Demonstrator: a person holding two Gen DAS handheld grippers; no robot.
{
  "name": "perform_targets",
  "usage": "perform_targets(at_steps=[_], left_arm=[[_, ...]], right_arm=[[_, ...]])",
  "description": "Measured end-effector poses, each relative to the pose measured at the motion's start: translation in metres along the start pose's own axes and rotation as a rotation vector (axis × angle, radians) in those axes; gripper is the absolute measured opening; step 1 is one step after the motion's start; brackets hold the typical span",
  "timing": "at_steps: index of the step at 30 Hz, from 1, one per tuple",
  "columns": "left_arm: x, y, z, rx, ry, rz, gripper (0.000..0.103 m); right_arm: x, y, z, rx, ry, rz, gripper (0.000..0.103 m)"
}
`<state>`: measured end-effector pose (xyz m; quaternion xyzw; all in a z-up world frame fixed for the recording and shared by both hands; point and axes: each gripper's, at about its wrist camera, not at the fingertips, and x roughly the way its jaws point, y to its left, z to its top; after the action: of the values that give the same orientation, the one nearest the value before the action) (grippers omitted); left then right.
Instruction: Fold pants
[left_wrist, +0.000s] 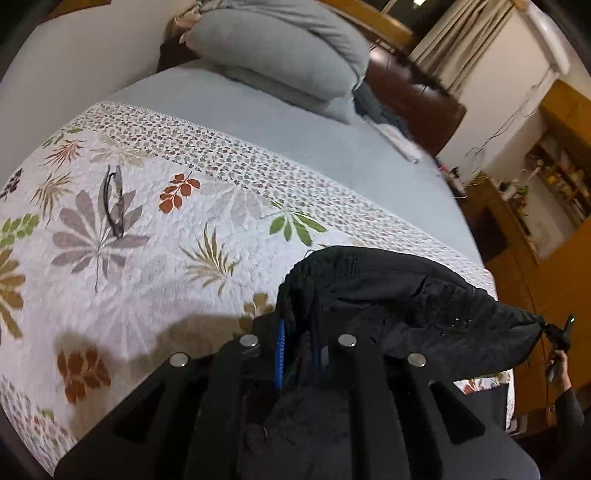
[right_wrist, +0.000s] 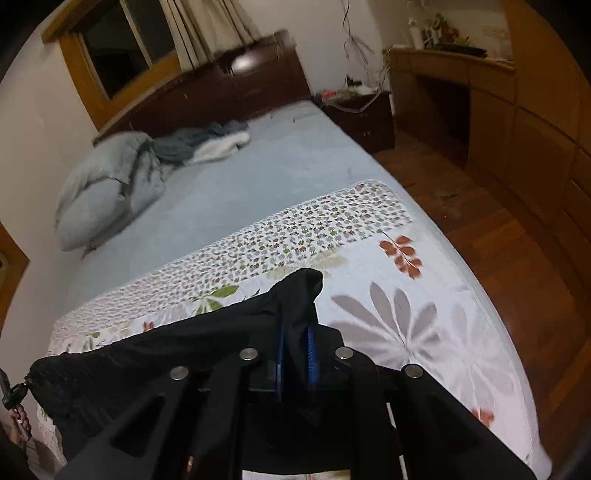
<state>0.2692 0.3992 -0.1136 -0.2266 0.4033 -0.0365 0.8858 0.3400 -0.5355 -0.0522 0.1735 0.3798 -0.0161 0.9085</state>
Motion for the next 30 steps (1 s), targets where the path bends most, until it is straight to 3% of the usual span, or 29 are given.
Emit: perform_targets(at_steps=[6,13,21,26,28,30], left_arm=[[-0.047,0.009,-0.059,-0.003,-0.044,-0.038,0.01],[-0.078,0.03,-0.126,-0.018,-0.043,-0.016,0.011],[-0.08,0.048,-0.185,-0.015,0.01,0.036,0.016],[-0.068,0.054,-0.215,0.021,0.084,0.092,0.018],[-0.064,0.062,-0.224,-0.002,0.102,0.105,0.019],[-0.064,0.07,-0.231,-0.017,0.113,0.124,0.019]], right_arm=[[-0.058,-0.031,-0.091,0.034,-0.064,0.0,0.01],[-0.111,-0.046,-0.168,0.049,-0.154,-0.001,0.011],[-0.14,-0.067,-0.247,0.1,-0.14,-0.027,0.02],[-0.132,-0.069,-0.294,0.118,-0.073,-0.048,0.027],[-0.131,-0.074,-0.309,0.163,-0.068,-0.052,0.038],[-0.13,-0.079,-0.32,0.192,-0.056,-0.063,0.041]])
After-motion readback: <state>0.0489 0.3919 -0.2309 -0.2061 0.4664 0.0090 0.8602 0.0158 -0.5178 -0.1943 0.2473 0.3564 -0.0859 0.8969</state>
